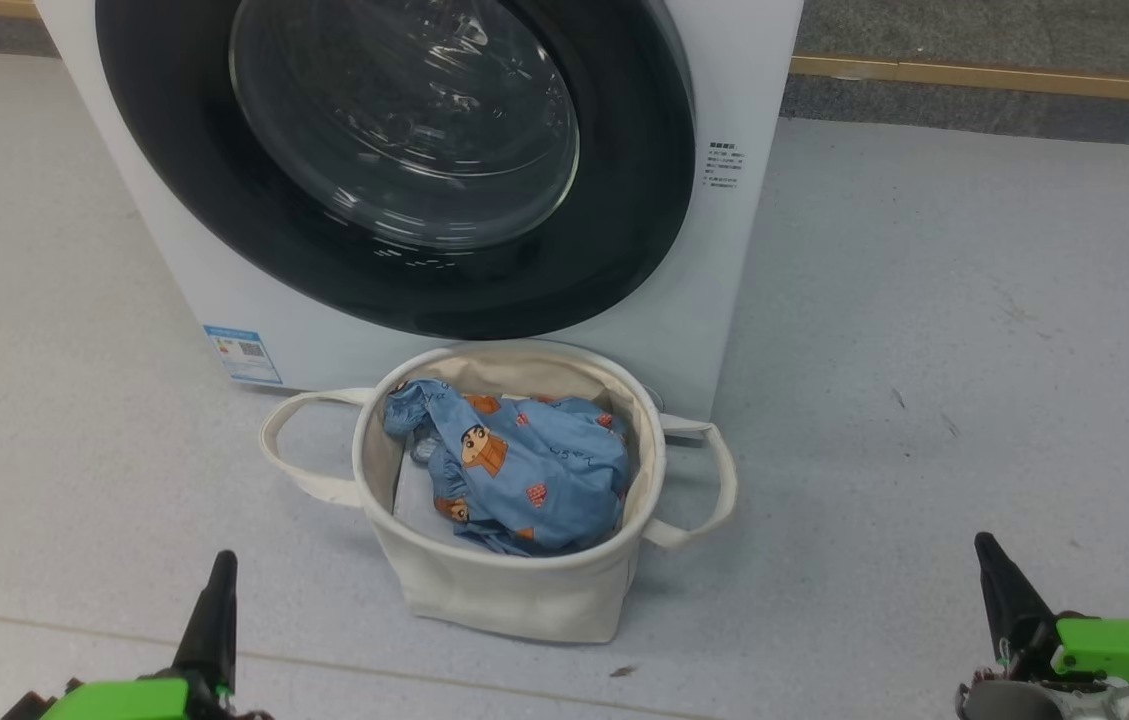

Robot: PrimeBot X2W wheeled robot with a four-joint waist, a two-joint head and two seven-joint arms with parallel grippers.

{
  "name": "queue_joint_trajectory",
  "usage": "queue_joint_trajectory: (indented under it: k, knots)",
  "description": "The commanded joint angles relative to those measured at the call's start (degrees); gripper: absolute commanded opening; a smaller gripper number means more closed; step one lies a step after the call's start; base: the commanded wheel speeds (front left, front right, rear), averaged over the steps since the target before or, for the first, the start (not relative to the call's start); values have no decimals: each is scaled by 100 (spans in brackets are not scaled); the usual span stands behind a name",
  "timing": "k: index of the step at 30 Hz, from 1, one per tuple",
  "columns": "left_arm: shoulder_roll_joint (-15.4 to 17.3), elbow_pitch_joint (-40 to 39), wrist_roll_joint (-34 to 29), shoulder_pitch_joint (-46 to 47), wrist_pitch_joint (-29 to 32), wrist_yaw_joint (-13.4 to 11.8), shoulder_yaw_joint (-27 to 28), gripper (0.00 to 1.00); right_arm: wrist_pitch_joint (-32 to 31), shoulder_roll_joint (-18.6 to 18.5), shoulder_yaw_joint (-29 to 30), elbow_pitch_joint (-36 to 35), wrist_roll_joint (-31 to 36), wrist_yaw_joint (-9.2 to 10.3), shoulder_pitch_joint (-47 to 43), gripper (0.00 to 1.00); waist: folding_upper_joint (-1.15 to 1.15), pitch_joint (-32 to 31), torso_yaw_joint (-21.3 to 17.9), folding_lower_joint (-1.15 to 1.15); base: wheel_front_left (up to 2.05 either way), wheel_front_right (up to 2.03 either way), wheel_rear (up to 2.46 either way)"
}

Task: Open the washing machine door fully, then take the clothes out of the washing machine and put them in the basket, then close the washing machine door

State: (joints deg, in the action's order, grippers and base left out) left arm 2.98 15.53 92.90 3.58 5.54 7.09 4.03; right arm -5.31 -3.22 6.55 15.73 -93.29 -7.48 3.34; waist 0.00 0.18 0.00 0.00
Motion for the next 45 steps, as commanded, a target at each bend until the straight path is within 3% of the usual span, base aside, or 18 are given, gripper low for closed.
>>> queue_joint_trajectory:
  k: [1,45]
  knots:
    - [28,-150,-32,256,54,40,199,0,-45,-33,-94,-175,37,-1,275,0,0,0,0,0,0,0,0]
    - [10,-149,-54,258,76,40,227,0,-80,-1,-49,-173,75,-1,280,0,0,0,0,0,0,0,0]
